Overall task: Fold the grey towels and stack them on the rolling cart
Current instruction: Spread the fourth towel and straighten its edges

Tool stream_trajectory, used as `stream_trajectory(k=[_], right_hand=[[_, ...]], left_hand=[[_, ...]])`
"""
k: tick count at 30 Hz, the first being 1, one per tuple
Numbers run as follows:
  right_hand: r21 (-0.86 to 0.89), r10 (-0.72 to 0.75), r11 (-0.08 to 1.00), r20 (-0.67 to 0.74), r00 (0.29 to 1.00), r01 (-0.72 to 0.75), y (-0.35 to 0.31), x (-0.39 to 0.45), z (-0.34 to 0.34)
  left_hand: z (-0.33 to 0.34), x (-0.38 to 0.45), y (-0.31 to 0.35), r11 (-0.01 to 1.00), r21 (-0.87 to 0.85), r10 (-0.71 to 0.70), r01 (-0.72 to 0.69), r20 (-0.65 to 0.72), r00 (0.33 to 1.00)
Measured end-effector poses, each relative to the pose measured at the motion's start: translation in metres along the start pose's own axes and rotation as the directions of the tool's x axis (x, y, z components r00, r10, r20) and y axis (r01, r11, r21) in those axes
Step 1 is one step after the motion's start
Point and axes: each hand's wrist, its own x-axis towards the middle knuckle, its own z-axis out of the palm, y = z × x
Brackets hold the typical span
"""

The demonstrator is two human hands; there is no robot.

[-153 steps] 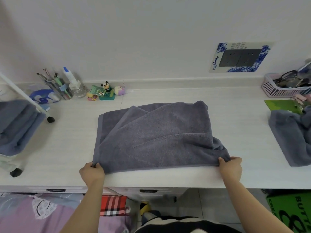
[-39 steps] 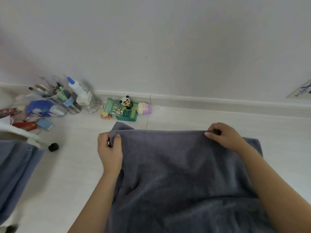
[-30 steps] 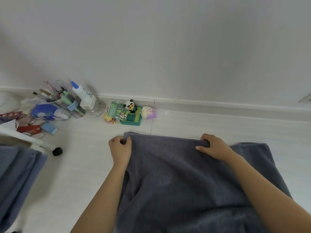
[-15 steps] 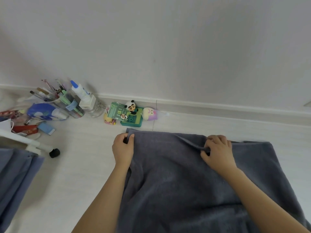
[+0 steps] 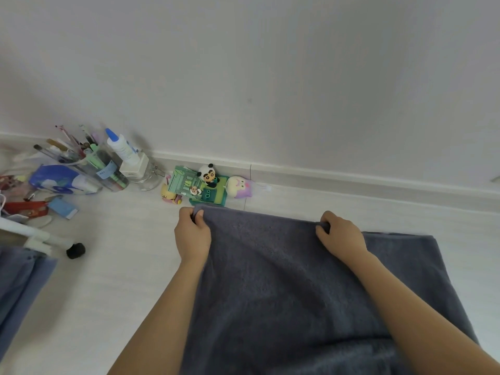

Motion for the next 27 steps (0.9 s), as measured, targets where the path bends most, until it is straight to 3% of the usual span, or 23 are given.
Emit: stream_trajectory(k=[5,8,10,12,14,16,18,22,25,27], right_hand=[[-0.172,-0.025,0.985,-0.008,1.0,0.023,0.0,0.001,0.009],[-0.212,0.016,0.977,0.151,0.988,0.016,-0.006,0.0,-0.003],[-0.294,0.0,0.955,0.159,0.987,0.047,-0.012,-0.004,-0.01],[-0.319,-0.133,0.944,-0.115,0.984,0.09,-0.019,-0.013,-0.008],[-0.318,-0.231,0.942,-0.384,0.894,0.107,-0.019,-0.023,-0.001],[-0.296,-0.228,0.951,-0.488,0.842,0.086,-0.013,-0.025,0.01],[-0.237,-0.173,0.969,-0.468,0.867,0.066,-0.007,-0.022,0.015],[-0.037,-0.236,0.97,-0.377,0.896,0.24,-0.004,-0.019,0.017],[0.166,-0.133,0.972,-0.185,0.974,0.164,-0.001,-0.01,0.016],[0.129,-0.101,0.985,-0.093,0.99,0.113,0.002,-0.001,0.012]], left_hand=[[0.001,0.01,-0.009,0.991,0.129,0.022,-0.029,0.058,0.998],[-0.001,0.009,-0.01,0.996,0.075,0.041,-0.046,0.069,0.997],[-0.004,0.002,-0.01,0.997,-0.002,0.083,-0.083,0.039,0.996],[-0.008,-0.007,-0.009,0.987,-0.057,0.15,-0.152,-0.039,0.988],[-0.009,-0.009,-0.009,0.981,-0.044,0.185,-0.189,-0.086,0.979],[-0.007,-0.005,-0.014,0.979,0.038,0.203,-0.201,-0.074,0.976],[-0.007,0.0,-0.017,0.959,0.103,0.269,-0.263,-0.057,0.961],[-0.007,0.003,-0.012,0.928,0.113,0.367,-0.356,-0.096,0.925],[-0.005,0.002,-0.007,0.97,0.008,0.241,-0.241,0.037,0.97],[-0.003,0.001,-0.007,0.985,0.021,0.168,-0.169,0.062,0.984]])
